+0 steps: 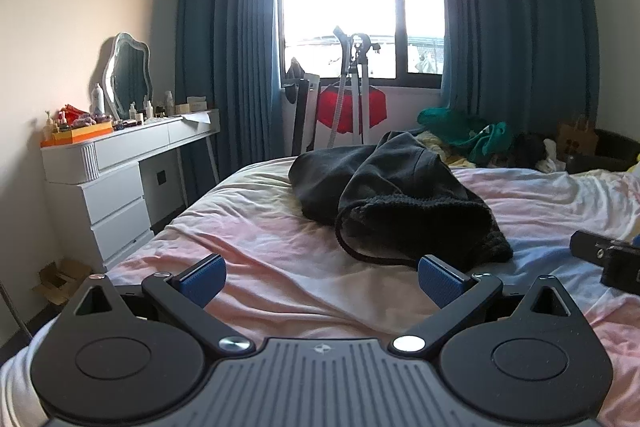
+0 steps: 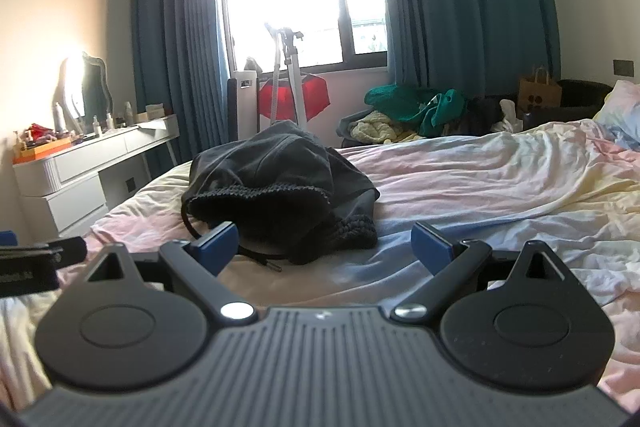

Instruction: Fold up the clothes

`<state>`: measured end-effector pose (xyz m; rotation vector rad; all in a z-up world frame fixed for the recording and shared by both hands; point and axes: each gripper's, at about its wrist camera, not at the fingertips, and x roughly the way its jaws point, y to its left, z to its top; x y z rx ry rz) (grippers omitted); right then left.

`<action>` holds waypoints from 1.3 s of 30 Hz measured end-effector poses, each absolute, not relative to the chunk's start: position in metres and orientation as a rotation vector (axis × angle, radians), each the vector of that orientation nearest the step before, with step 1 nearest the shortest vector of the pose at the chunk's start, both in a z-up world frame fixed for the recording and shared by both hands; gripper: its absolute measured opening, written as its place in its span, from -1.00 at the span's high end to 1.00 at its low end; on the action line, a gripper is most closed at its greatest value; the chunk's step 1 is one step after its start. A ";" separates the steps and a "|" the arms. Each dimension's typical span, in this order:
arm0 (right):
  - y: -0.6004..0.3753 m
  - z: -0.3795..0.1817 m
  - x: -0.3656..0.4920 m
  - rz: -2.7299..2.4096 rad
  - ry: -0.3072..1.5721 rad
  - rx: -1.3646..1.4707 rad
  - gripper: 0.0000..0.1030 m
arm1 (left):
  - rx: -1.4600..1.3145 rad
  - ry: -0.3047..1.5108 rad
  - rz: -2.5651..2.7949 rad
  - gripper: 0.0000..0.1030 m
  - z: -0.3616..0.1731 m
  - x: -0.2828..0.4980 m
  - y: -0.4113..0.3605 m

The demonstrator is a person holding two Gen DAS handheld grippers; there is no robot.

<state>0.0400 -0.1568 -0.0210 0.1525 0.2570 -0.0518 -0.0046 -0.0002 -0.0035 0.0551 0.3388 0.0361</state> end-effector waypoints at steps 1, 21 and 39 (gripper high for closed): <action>-0.157 -0.021 0.040 -0.055 0.262 0.155 -0.84 | 0.053 0.339 0.033 -1.00 -0.004 -0.005 0.000; -0.169 0.036 0.074 -0.128 0.208 0.108 -0.84 | 0.045 0.361 0.023 -1.00 -0.029 0.008 0.000; -0.213 -0.032 0.094 -0.204 0.331 0.265 -0.84 | 0.368 0.361 0.069 -0.98 -0.085 0.093 -0.057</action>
